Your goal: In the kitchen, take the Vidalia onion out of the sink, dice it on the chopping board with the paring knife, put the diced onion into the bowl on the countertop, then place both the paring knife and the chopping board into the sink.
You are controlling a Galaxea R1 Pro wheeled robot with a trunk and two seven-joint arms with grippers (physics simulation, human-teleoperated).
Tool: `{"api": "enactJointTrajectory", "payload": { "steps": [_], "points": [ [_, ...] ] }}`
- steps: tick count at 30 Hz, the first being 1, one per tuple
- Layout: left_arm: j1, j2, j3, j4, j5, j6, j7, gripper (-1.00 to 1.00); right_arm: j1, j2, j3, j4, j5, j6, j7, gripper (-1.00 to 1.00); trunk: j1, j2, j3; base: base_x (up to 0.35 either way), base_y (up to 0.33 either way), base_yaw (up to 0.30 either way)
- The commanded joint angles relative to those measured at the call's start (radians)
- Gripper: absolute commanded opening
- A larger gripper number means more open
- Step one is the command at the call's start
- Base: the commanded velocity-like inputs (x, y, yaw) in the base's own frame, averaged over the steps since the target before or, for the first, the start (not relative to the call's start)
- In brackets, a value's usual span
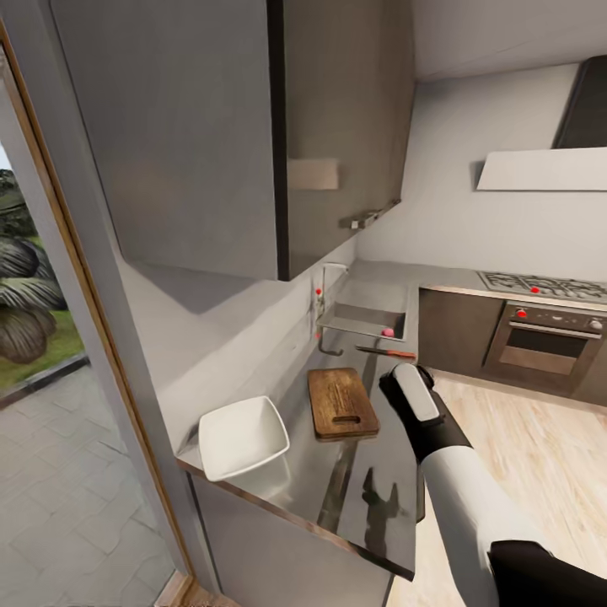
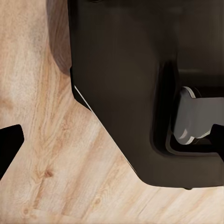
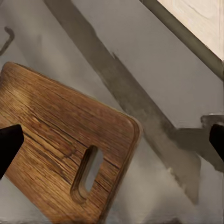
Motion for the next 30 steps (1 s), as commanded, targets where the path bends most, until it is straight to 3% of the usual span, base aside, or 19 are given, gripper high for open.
{"api": "enactJointTrajectory", "payload": {
  "steps": [1,13,18,22,30],
  "points": [
    [0.0,0.0,0.0,-0.001,0.0,-0.001,0.0,1.0,-0.001,0.001,-0.002,0.01,-0.004,0.009,-0.003,1.0,0.001,-0.002,-0.003,-0.001,0.019,0.084],
    [0.0,-0.001,0.0,-0.001,0.0,-0.001,0.0,1.0,-0.005,0.001,0.002,0.102,-0.015,0.0,0.019,1.0,0.001,-0.002,-0.012,0.0,0.004,0.1],
    [0.0,-0.001,0.0,-0.002,0.0,-0.001,0.0,1.0,-0.008,0.001,0.003,0.149,-0.025,-0.078,0.033,1.0,0.001,-0.002,-0.016,0.0,0.0,0.077],
    [0.0,-0.001,0.0,-0.002,0.0,-0.001,0.0,1.0,-0.008,0.003,0.023,0.159,-0.05,-0.121,0.035,1.0,0.001,-0.002,-0.016,0.0,0.0,0.016],
    [0.0,-0.002,-0.001,-0.002,0.0,-0.001,0.0,1.0,-0.008,0.005,0.061,0.163,-0.08,-0.135,0.035,1.0,0.001,-0.002,-0.016,0.0,0.0,0.002]
  ]
}}
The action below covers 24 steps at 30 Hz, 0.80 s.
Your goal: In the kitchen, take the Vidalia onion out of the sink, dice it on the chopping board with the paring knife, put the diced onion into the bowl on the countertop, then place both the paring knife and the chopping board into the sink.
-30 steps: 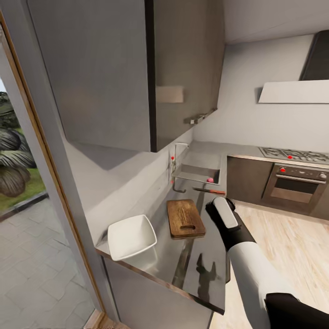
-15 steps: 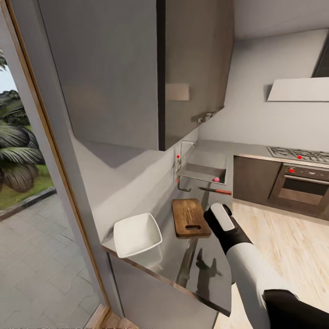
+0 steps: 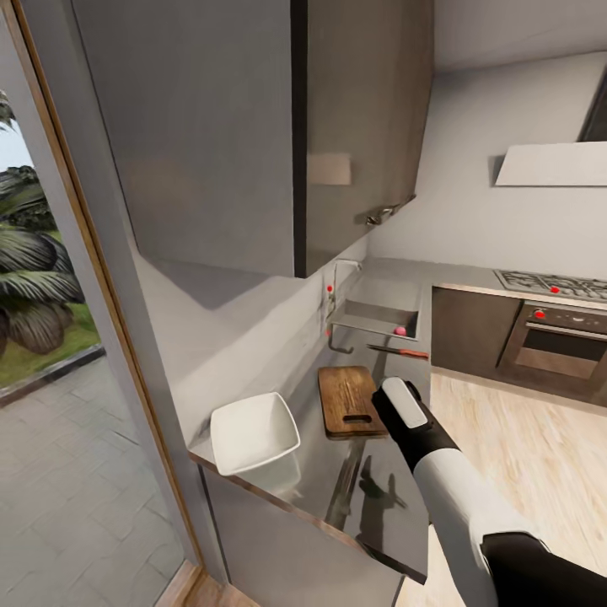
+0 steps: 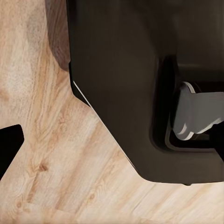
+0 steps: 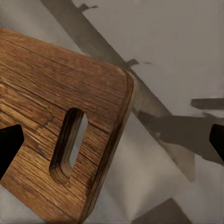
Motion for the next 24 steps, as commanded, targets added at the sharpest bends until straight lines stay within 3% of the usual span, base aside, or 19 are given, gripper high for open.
{"api": "enactJointTrajectory", "payload": {
  "steps": [1,15,17,22,24],
  "points": [
    [0.0,0.0,0.0,-0.002,0.0,-0.001,0.0,1.0,-0.001,0.0,0.002,-0.001,-0.001,0.01,-0.006,1.0,0.001,-0.002,-0.002,0.022,0.03,0.0],
    [0.0,0.0,0.0,-0.002,0.0,-0.001,0.0,1.0,-0.001,0.001,0.004,-0.001,-0.014,0.01,0.003,1.0,0.001,-0.002,-0.002,0.053,0.036,0.0],
    [0.0,0.0,0.001,-0.002,0.0,-0.001,0.0,1.0,-0.001,0.002,0.004,0.002,-0.047,0.01,0.009,1.0,0.001,-0.002,-0.002,0.001,0.001,0.0],
    [0.0,0.0,0.001,-0.001,0.0,-0.001,0.0,1.0,-0.001,0.002,0.005,0.027,-0.207,0.012,0.014,1.0,0.001,-0.002,-0.002,0.0,0.0,0.0],
    [0.0,0.0,0.001,-0.001,0.0,-0.001,0.0,1.0,-0.001,0.003,0.005,0.029,-0.225,0.012,0.014,1.0,0.001,-0.002,-0.002,0.0,0.0,0.0]
  ]
}}
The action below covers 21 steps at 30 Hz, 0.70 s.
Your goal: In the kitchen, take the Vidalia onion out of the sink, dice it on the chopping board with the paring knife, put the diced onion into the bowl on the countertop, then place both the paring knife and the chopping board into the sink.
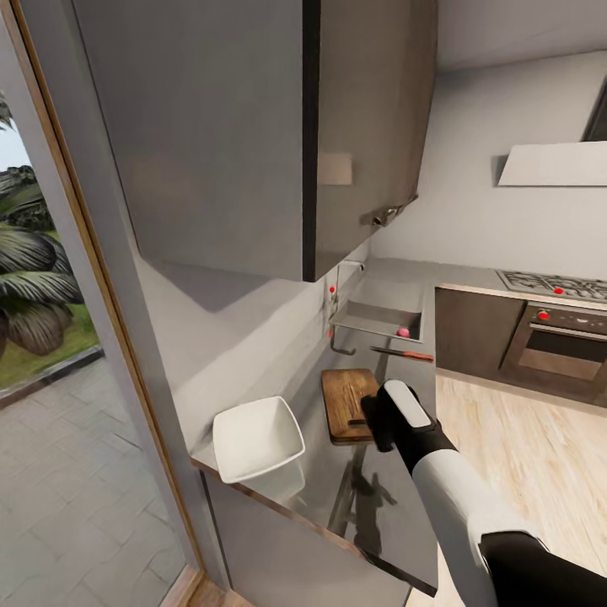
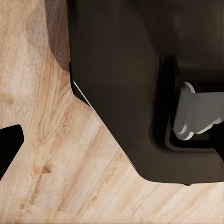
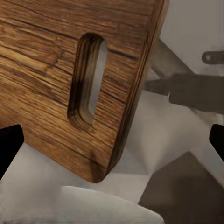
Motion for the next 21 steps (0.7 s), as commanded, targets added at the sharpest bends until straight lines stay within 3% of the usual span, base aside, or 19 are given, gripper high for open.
{"api": "enactJointTrajectory", "payload": {
  "steps": [1,14,18,21],
  "points": [
    [0.0,0.0,0.0,-0.002,0.0,-0.001,0.0,1.0,-0.001,0.0,0.002,0.0,-0.013,0.009,-0.005,1.0,0.001,-0.002,-0.002,0.0,0.0,0.0],
    [0.0,-0.001,0.0,-0.002,0.0,-0.001,0.0,1.0,-0.001,-0.001,0.002,0.003,-0.035,-0.017,-0.012,1.0,0.001,-0.002,-0.002,0.0,0.0,0.0],
    [0.0,-0.002,0.0,-0.002,0.0,-0.001,0.0,1.0,-0.01,0.0,0.004,0.002,-0.034,-0.138,-0.104,1.0,0.001,-0.002,-0.002,0.0,0.0,0.0],
    [0.0,-0.002,0.0,-0.002,0.0,-0.001,0.0,1.0,-0.024,-0.001,0.004,0.002,-0.032,-0.168,-0.17,1.0,0.001,-0.002,-0.002,0.0,0.0,0.0]
  ]
}}
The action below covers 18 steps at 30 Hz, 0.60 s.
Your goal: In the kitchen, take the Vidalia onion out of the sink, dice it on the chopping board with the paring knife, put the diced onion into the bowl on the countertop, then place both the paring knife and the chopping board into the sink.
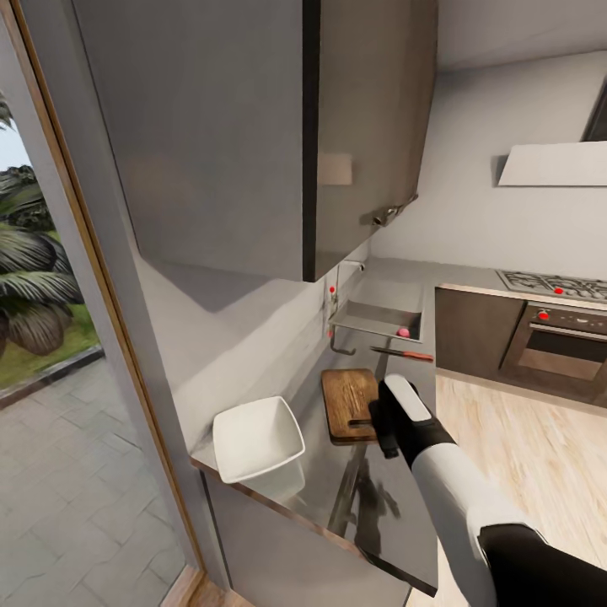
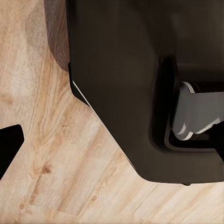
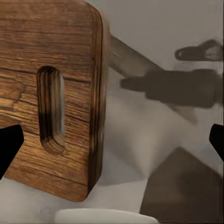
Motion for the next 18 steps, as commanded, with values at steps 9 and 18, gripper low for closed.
{"api": "enactJointTrajectory", "payload": {
  "steps": [9,18],
  "points": [
    [0.0,-0.004,0.0,-0.002,0.0,-0.001,0.0,1.0,-0.021,0.0,0.002,-0.002,-0.006,-0.017,-0.062,1.0,0.001,-0.002,-0.002,0.0,0.0,0.0],
    [0.0,-0.005,0.0,-0.002,0.0,-0.001,0.0,1.0,-0.023,0.001,0.003,-0.002,-0.007,-0.019,-0.065,1.0,0.001,-0.002,-0.002,0.093,0.07,0.0]
  ]
}}
